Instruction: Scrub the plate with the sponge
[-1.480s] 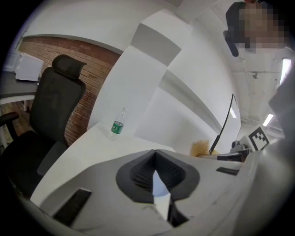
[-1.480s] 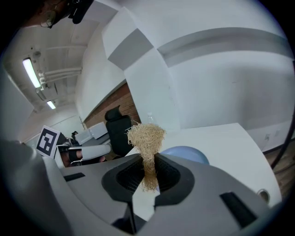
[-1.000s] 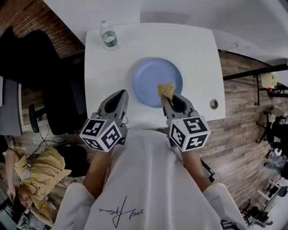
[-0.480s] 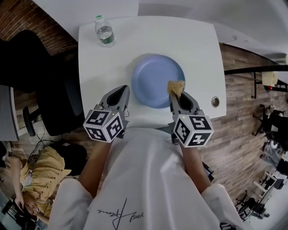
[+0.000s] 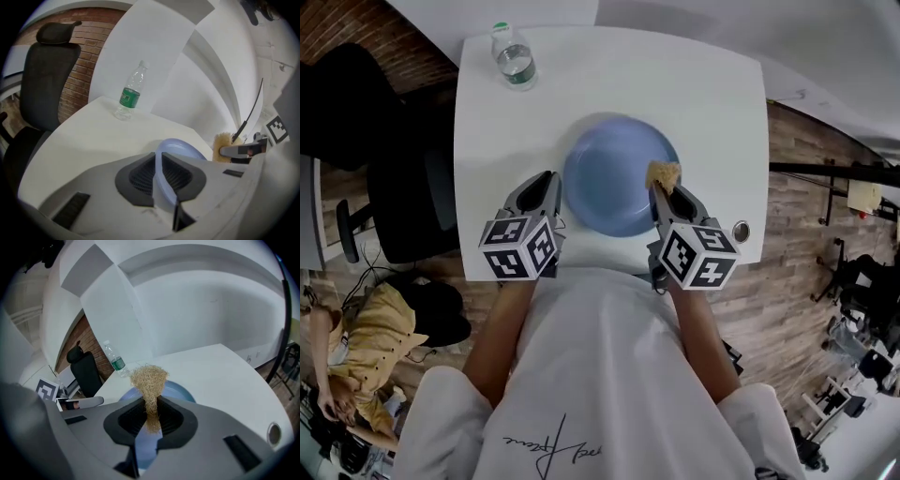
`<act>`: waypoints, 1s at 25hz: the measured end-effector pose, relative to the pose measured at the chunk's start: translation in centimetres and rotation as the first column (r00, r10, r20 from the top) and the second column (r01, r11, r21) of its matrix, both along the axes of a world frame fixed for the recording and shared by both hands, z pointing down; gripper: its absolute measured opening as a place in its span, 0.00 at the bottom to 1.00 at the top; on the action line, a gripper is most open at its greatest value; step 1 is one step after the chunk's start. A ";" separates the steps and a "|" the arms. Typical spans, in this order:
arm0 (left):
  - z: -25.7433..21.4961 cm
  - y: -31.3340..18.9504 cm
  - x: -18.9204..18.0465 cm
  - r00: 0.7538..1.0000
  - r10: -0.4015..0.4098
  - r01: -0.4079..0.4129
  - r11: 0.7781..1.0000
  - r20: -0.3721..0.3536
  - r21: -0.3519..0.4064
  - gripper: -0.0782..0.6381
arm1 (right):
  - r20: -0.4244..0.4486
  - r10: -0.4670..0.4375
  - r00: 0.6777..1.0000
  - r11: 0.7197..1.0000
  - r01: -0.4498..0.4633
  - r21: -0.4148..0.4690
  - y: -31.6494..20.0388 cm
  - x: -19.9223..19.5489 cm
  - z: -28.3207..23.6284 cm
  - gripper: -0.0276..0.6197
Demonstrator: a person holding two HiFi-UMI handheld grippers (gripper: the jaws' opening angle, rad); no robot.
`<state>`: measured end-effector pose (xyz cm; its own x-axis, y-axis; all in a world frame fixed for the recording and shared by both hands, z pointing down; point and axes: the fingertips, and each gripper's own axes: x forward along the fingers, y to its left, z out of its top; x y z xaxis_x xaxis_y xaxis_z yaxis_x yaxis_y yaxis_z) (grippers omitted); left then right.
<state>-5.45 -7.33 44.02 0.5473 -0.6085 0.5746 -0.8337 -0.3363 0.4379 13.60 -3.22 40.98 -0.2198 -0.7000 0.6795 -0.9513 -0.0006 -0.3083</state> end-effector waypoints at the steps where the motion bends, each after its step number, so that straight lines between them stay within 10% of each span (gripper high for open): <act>1: 0.4 0.0 -0.1 1.000 -0.025 0.025 1.000 0.000 -0.014 0.20 | 0.000 -0.003 1.000 1.000 0.003 -0.008 -0.2 0.3 0.4 0.11; 10: 2.3 -0.8 0.8 0.989 -0.142 0.138 0.985 -0.039 -0.104 0.22 | -0.065 0.097 0.993 0.991 -0.102 -0.082 -2.1 3.4 4.0 0.11; 25: 5.0 -1.7 2.9 0.999 -0.026 0.030 0.993 0.035 -0.112 0.21 | -0.066 0.149 0.987 0.974 -0.158 -0.163 -3.3 4.4 6.7 0.11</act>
